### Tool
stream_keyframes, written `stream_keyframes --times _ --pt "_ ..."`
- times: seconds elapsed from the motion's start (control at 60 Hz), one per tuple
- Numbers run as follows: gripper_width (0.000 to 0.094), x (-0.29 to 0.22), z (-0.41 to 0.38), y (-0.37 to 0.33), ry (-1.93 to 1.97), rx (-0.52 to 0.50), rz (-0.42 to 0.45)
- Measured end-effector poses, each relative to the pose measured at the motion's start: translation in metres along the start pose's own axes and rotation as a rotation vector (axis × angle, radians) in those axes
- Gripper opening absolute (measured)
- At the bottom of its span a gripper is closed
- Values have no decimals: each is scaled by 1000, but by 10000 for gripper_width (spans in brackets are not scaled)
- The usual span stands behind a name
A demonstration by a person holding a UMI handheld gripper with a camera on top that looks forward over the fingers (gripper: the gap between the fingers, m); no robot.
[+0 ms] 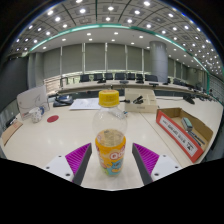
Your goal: Pour water
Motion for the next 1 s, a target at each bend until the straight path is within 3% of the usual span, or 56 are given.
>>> stream_keyframes --times 0.083,0.15,0.35,0.5,0.7,1.0 --pt "714 -14 -2 18 0 -12 48" --pt "540 -21 -2 29 1 -9 72" --pt "427 -31 -2 37 -56 63 96" --pt "418 -58 -15 35 -169 142 88" --pt "418 -147 -80 36 -343 251 136" --pt "415 -281 -268 70 -875 577 216"
Point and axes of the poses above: the point between the fingertips, and its own axes, seen from behind it with the camera up: z to the right, x down, y forward, the way the camera looks, the point moved 3 cm from there along -y, backward, against the way the camera looks, and after that the axes turned 11 degrees about -z, right-handed, at the moved point
